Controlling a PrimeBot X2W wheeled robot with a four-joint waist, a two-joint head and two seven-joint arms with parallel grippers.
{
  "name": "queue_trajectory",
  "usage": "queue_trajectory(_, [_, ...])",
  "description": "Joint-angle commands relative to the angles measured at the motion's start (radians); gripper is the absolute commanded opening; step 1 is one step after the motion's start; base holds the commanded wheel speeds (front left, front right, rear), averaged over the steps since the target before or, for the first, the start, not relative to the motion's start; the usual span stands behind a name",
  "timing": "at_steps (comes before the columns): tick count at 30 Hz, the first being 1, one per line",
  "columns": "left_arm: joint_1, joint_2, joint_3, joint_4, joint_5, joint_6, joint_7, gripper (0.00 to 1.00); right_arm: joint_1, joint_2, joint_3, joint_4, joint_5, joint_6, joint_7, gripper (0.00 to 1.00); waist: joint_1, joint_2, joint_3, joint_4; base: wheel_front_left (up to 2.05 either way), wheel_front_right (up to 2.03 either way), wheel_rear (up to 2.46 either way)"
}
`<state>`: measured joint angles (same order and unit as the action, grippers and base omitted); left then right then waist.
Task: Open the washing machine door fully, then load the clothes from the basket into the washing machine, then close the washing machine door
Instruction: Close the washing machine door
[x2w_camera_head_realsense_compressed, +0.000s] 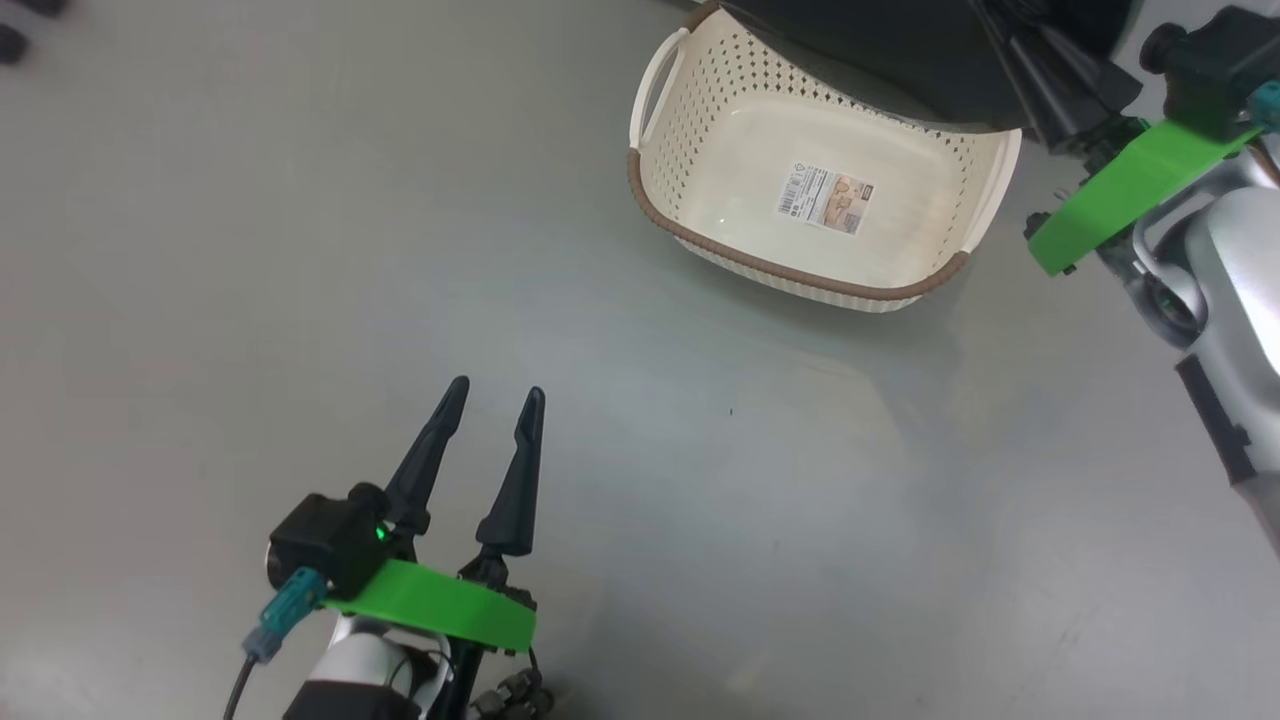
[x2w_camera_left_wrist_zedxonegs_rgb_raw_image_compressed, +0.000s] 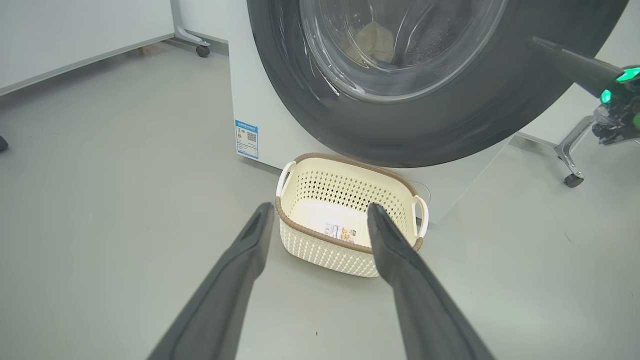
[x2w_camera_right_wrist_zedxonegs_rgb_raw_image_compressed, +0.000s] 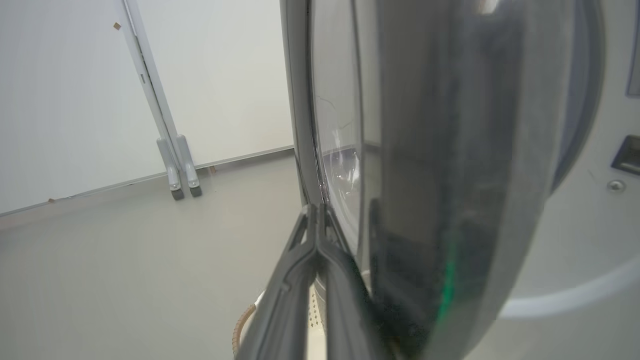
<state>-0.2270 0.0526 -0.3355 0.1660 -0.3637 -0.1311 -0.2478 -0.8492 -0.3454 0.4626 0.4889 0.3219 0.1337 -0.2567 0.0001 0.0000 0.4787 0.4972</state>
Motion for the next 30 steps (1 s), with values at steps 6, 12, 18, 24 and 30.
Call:
queue_trajectory(6, [-0.031, 0.002, 0.037, -0.046, -0.057, 0.000, -0.014, 1.00, -0.081, -0.037, -0.039, 0.002, -0.010, -0.003, -0.005, 0.00, -0.0001, 0.0000, 0.059, 0.032, 0.00, 0.00, 0.00])
queue_trajectory(12, [-0.043, -0.001, 0.026, -0.050, -0.063, 0.000, -0.014, 1.00, -0.151, -0.080, -0.080, 0.019, -0.024, -0.003, -0.005, 0.00, -0.0001, 0.0000, 0.104, 0.056, 0.00, 0.00, 0.00])
queue_trajectory(18, [-0.048, -0.002, 0.011, -0.056, -0.079, 0.000, -0.014, 1.00, -0.208, -0.116, -0.092, 0.036, -0.038, -0.003, -0.005, 0.00, -0.0001, 0.0000, 0.133, 0.071, 0.00, 0.00, 0.00])
queue_trajectory(24, [-0.059, -0.002, -0.013, -0.060, -0.097, 0.000, -0.014, 1.00, -0.290, -0.150, -0.099, 0.079, -0.052, -0.003, -0.005, 0.00, -0.0001, 0.0000, 0.161, 0.086, 0.00, 0.00, 0.00])
queue_trajectory(30, [-0.063, -0.002, -0.009, -0.063, -0.109, 0.000, -0.014, 1.00, -0.383, -0.144, -0.152, 0.145, -0.083, -0.003, -0.005, 0.00, -0.0001, 0.0000, 0.180, 0.087, 0.00, 0.00, 0.00])
